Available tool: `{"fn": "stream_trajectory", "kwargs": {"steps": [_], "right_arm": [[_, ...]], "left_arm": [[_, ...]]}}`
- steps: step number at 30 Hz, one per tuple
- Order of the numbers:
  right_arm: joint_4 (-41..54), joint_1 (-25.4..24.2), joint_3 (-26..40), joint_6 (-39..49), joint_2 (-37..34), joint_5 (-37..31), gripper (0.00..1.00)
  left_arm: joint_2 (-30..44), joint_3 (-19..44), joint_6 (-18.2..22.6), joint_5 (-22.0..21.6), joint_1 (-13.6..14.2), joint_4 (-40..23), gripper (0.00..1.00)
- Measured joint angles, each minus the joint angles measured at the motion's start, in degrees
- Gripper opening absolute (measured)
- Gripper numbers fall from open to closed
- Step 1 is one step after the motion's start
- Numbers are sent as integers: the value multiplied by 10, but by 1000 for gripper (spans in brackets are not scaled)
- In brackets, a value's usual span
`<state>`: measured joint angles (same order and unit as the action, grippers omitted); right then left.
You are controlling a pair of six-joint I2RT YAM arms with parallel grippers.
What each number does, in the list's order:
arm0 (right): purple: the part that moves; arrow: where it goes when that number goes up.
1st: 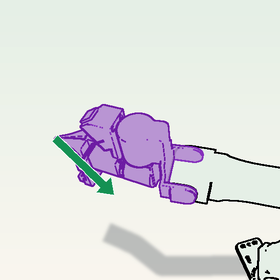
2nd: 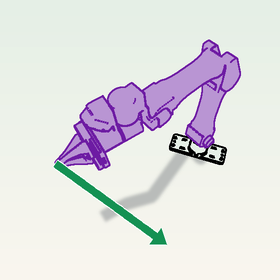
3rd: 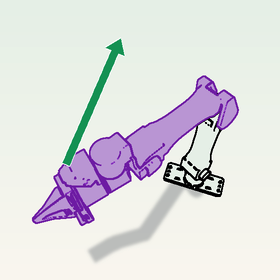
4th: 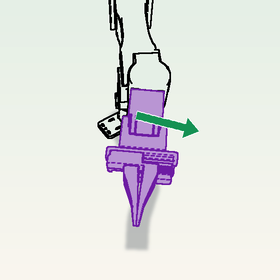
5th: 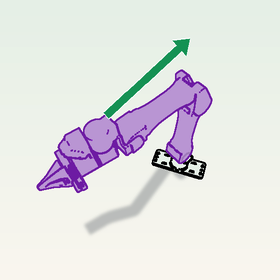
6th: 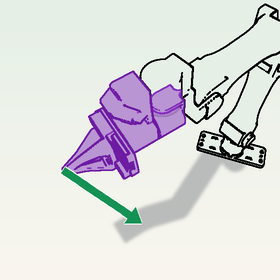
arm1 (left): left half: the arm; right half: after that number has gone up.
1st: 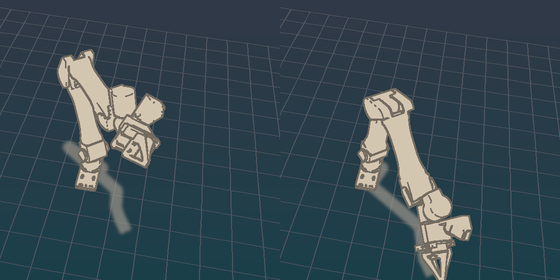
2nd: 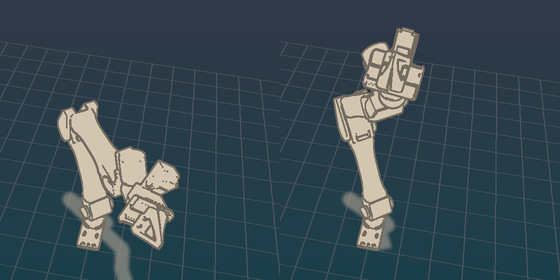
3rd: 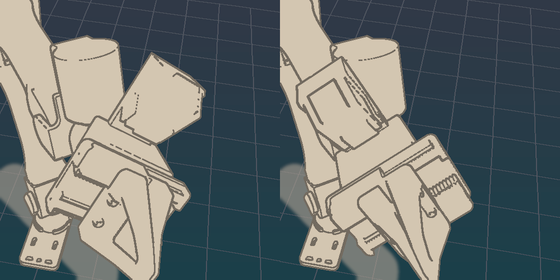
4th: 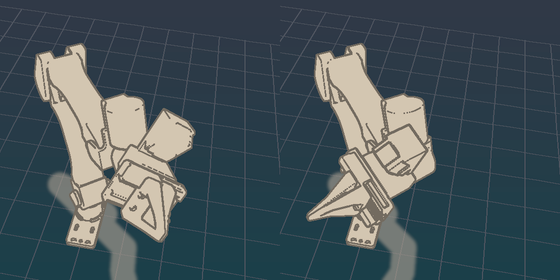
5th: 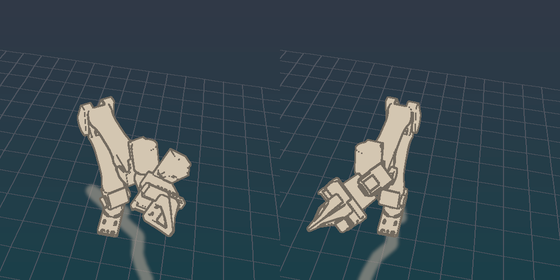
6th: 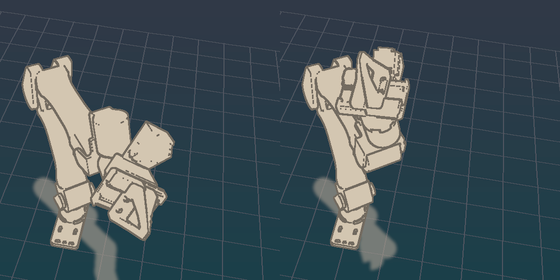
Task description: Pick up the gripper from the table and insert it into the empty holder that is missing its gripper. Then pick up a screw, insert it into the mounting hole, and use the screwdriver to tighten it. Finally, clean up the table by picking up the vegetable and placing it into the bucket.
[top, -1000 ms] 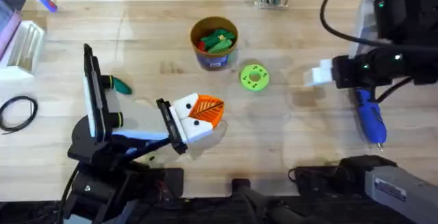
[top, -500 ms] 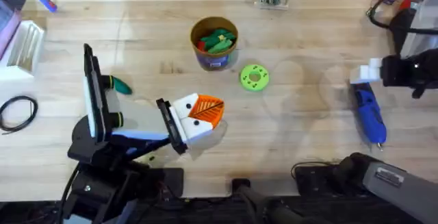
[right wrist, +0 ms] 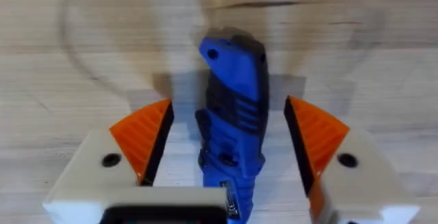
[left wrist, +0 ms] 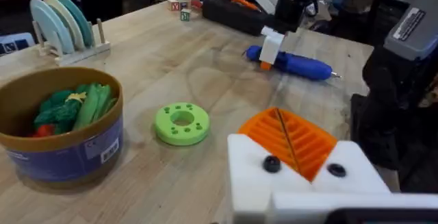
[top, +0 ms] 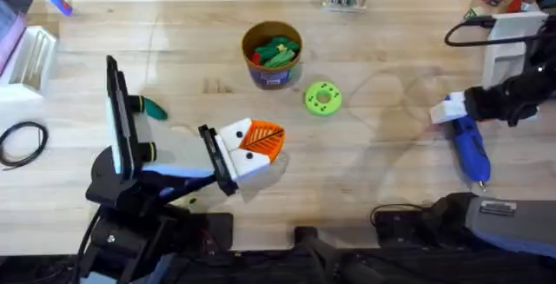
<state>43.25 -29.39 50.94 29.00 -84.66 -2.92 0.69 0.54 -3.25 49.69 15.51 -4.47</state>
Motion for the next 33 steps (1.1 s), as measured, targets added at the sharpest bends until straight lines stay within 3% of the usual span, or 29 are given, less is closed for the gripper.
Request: {"fn": "stream_trajectory", "kwargs": {"steps": [3, 6, 10, 13, 16, 22, 28, 33], "right_arm": [[2, 0, 0, 5, -16, -1, 979], [3, 0, 0, 10, -20, -7, 855], [0, -1, 0, 13, -20, -14, 565], [-6, -2, 0, 15, -20, -19, 242], [-13, -2, 0, 15, -15, -19, 52], [-18, -2, -1, 15, 55, -13, 22], [-21, 4, -1, 10, 148, 56, 22], [-30, 68, -1, -12, 218, 127, 22]], "left_arm": [[0, 0, 0, 0, 0, 0, 4], [0, 0, 0, 0, 0, 0, 4], [0, 0, 0, 0, 0, 0, 4], [0, 0, 0, 0, 0, 0, 4], [0, 0, 0, 0, 0, 0, 4], [0, 0, 0, 0, 0, 0, 4], [0, 0, 0, 0, 0, 0, 4], [0, 0, 0, 0, 0, 0, 4]]}}
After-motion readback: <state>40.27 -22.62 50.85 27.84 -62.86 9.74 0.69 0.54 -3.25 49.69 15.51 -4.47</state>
